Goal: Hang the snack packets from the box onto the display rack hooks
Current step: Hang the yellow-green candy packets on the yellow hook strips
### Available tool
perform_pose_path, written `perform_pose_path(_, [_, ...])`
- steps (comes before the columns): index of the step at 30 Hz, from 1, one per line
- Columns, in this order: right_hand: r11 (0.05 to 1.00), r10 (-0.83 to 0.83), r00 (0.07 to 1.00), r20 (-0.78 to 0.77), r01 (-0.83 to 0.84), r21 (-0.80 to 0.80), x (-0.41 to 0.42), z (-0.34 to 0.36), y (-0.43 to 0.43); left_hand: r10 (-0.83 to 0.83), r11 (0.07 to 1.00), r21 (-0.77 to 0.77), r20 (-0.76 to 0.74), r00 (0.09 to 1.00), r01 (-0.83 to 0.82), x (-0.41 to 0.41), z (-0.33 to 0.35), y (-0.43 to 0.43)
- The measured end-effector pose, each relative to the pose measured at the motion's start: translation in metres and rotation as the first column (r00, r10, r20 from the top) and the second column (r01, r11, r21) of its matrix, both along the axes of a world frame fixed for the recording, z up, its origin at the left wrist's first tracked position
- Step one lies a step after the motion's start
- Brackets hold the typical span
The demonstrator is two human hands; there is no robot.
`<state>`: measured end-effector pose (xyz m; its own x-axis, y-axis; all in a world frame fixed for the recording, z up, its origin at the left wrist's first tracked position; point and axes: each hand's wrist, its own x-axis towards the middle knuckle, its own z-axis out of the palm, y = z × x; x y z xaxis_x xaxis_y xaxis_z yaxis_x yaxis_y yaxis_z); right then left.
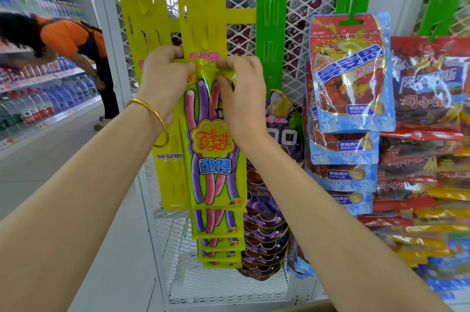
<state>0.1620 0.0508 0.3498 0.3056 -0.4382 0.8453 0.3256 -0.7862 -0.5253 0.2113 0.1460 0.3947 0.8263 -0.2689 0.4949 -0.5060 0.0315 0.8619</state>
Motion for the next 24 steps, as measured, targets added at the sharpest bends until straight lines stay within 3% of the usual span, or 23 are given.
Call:
perform_pose_path(2, [1.000, -0.015, 0.999, 0.035, 0.015, -0.010, 0.000, 0.000, 0.000, -0.033, 0.999, -0.015, -0.017, 0.999, 0.033, 0.000, -0.001, 0.001])
perform_pose_path(7, [1.000, -0.024, 0.997, 0.067, 0.025, -0.010, 0.002, 0.000, 0.001, -0.023, 0.999, 0.031, 0.111, 0.994, 0.020, 0.001, -0.007, 0.003])
perform_pose_path(14, [1.000, -0.026, 1.000, -0.007, 0.026, -0.012, 0.000, 0.001, 0.006, -0.092, 0.996, 0.029, 0.224, 0.970, 0.088, 0.009, -0.010, 0.005])
perform_pose_path(20, [0.998, -0.035, 0.999, -0.022, 0.034, -0.047, -0.001, -0.001, 0.007, -0.113, 0.993, 0.043, 0.154, 0.982, 0.108, 0.010, -0.011, 0.006])
perform_pose_path(24, [0.998, -0.024, 0.999, -0.024, 0.023, -0.050, 0.000, 0.000, 0.006, -0.004, 0.999, -0.040, 0.106, 0.994, 0.009, 0.008, -0.015, 0.001])
